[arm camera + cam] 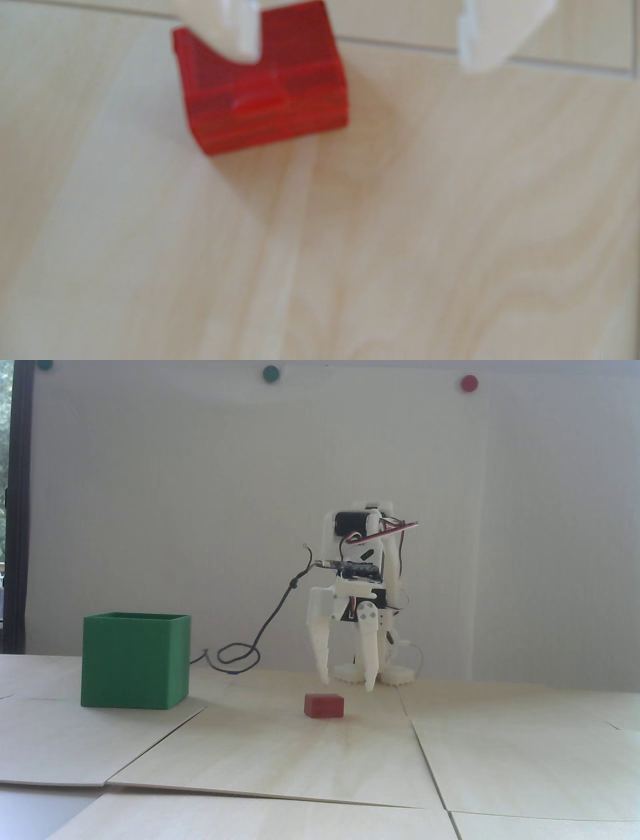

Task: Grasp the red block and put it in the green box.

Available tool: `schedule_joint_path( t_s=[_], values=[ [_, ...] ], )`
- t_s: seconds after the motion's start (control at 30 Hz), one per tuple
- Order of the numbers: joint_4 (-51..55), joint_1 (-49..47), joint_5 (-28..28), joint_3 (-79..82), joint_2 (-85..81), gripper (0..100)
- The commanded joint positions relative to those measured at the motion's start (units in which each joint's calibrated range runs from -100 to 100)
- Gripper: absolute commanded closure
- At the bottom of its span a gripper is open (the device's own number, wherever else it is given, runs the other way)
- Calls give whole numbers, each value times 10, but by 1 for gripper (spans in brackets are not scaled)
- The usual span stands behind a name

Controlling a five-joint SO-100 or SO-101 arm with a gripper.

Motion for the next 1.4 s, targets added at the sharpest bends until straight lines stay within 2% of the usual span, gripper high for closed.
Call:
schedule_joint_path(
  t_s=[0.0, 0.57, 0.93, 1.37],
  values=[
    [5, 1, -4, -50, -13, 79],
    [-2, 3, -3, -44, -21, 79],
    [-3, 59, -4, -22, -20, 79],
    [-3, 55, 0, -21, -13, 79]
  ],
)
